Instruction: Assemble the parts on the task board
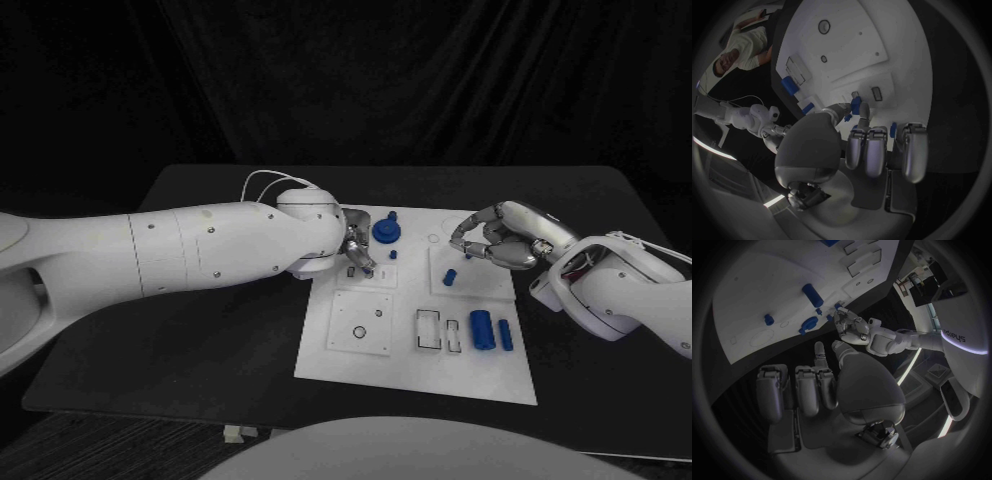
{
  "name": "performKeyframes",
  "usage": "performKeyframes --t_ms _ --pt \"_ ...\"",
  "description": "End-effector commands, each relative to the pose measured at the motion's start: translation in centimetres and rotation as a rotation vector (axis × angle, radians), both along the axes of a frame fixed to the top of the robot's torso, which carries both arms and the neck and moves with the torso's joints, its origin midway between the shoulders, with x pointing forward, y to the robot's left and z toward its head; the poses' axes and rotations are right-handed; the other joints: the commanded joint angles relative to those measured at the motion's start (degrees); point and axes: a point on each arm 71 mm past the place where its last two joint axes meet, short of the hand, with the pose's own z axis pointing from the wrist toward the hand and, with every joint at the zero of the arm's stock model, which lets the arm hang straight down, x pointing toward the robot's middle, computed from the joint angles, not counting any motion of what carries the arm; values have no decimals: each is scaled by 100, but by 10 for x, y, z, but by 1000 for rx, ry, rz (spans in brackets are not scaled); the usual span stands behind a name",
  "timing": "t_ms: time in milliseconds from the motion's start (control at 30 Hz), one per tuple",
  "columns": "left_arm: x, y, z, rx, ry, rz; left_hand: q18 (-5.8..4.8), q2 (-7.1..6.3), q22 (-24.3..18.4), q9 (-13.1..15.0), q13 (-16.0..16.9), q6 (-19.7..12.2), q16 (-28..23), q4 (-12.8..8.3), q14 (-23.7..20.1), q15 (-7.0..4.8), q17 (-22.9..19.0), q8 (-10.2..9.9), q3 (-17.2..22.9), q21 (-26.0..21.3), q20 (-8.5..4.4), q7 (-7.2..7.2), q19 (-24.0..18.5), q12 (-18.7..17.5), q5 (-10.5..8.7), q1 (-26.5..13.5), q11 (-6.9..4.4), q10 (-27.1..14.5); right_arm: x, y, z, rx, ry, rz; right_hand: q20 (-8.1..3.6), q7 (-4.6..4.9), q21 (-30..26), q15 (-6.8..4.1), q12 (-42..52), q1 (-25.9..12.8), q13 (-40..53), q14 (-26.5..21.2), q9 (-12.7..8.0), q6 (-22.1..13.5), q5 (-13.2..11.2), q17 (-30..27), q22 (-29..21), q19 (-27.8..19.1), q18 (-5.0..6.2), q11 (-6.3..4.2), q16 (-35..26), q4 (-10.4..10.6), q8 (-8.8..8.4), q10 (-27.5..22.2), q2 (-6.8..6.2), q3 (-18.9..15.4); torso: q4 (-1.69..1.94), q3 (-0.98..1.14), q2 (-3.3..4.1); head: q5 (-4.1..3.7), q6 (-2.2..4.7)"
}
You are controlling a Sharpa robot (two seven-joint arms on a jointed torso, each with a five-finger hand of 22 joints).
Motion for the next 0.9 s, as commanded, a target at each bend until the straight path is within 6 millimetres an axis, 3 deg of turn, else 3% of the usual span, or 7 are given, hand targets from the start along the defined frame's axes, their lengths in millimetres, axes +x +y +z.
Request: performKeyframes --t_ms 33,900 --pt "-3 -1 -2 6 14 -10 63 51 1319 -10 1509 409 15 2 595 -54 1508 37 -7 30 -36 -364 360 20 39 -23 -51 606 0 -1 -1 -4 7 -13 27 13 16 30 15 69 1509 610 -6 -16 57 1509 1507 607 -90 25 15 -49 -29 596 3 1 3 -2 1 0 0" --pt "-5 2 -3 18 25 -9 72 44 1307 -15 1509 417 15 -3 595 -59 1508 31 -8 -9 -40 -368 345 20 44 -29 -56 606 -1 -2 -2 -4 8 -15 27 15 16 31 15 83 1509 610 -8 -18 115 1509 1507 607 -90 26 15 -61 -33 596 3 10 2 2 -2 7 0"
